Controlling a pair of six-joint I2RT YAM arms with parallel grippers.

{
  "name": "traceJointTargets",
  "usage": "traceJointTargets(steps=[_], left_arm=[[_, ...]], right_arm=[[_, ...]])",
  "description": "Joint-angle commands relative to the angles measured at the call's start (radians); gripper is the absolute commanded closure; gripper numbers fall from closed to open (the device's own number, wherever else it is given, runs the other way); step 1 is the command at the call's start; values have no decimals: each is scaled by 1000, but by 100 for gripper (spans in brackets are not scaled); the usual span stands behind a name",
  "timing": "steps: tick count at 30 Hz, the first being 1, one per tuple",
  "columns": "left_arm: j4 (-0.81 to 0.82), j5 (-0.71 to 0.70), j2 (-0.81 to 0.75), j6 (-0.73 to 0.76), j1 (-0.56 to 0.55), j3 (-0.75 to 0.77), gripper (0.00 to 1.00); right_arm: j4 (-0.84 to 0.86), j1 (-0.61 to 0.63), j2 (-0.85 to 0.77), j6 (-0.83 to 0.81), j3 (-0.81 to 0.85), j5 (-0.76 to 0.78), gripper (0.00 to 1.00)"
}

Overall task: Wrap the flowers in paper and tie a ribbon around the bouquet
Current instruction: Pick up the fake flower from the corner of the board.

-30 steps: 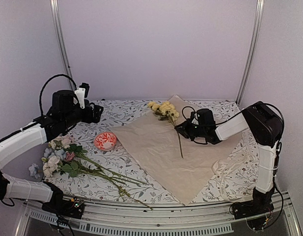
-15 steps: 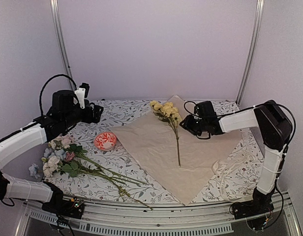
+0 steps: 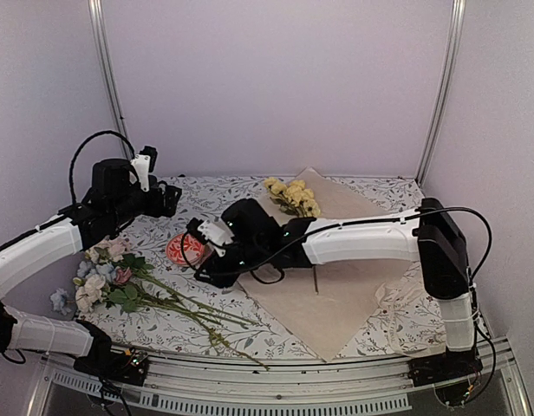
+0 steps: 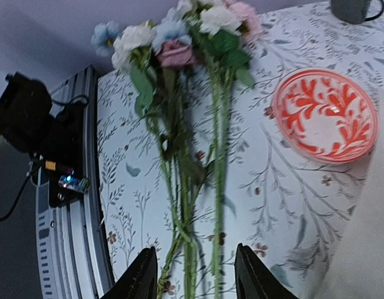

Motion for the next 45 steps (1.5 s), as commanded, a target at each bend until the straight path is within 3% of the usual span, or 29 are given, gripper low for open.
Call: traceJointTargets(steps=[1, 11, 21, 25, 28, 32, 37, 45], left_arm=[[10, -45, 7, 1, 12, -13, 1], [12, -41, 23, 1, 17, -13, 1], [8, -25, 36, 1, 17, -11, 1], [8, -16, 36, -1, 17, -11, 1], [9, -16, 36, -1, 16, -10, 1], [9, -18, 35, -1, 16, -11, 1], [8, -16, 36, -1, 17, -10, 1], [7, -20, 35, 1, 17, -10, 1]], right_arm=[[-155, 34, 88, -84, 84, -53, 55], [-362, 106, 124, -93, 89, 60, 46], [-473, 131, 191, -140, 105, 150, 46], [-486, 132, 220, -132, 113, 210, 53], [-490, 132, 244, -129, 120, 226, 66], [-489, 133, 244, -124, 128, 260, 71], [-475, 135, 240, -141, 138, 230, 99], [-459, 142, 176, -161, 161, 187, 100]])
